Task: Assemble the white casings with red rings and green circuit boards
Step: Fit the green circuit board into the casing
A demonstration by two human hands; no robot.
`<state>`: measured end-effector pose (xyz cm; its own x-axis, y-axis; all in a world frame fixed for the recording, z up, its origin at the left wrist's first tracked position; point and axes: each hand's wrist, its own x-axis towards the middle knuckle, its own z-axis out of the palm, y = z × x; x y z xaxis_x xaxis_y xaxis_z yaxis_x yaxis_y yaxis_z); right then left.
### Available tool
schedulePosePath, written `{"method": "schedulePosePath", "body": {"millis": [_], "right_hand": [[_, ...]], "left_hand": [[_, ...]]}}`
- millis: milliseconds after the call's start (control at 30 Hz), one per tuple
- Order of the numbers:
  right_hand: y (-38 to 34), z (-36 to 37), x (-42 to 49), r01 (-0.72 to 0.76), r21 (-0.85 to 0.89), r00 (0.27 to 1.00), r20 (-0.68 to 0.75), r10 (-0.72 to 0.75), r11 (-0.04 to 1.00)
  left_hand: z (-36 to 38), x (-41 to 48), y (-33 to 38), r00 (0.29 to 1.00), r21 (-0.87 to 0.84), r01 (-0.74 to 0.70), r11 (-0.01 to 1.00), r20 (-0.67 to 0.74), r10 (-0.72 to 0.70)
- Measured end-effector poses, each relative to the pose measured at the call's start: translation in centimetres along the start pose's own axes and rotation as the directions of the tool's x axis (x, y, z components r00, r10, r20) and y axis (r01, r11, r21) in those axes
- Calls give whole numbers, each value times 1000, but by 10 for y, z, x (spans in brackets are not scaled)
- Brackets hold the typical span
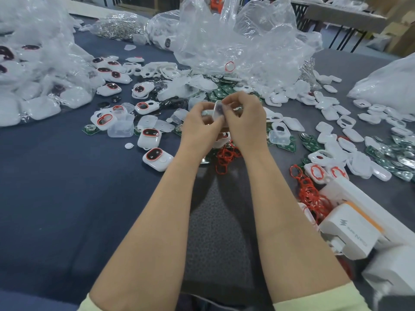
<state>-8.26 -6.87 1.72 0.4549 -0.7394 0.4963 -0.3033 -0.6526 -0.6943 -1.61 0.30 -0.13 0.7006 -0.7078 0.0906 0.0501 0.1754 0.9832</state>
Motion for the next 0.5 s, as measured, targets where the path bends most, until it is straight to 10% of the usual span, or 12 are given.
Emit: {"method": "schedulePosePath", "body": {"millis": [500], "right_hand": [[-4,-1,4,-85,70,996,7,85,994]], "left_hand": [[-4,1,1,999,-51,41,998,-4,-41]]}}
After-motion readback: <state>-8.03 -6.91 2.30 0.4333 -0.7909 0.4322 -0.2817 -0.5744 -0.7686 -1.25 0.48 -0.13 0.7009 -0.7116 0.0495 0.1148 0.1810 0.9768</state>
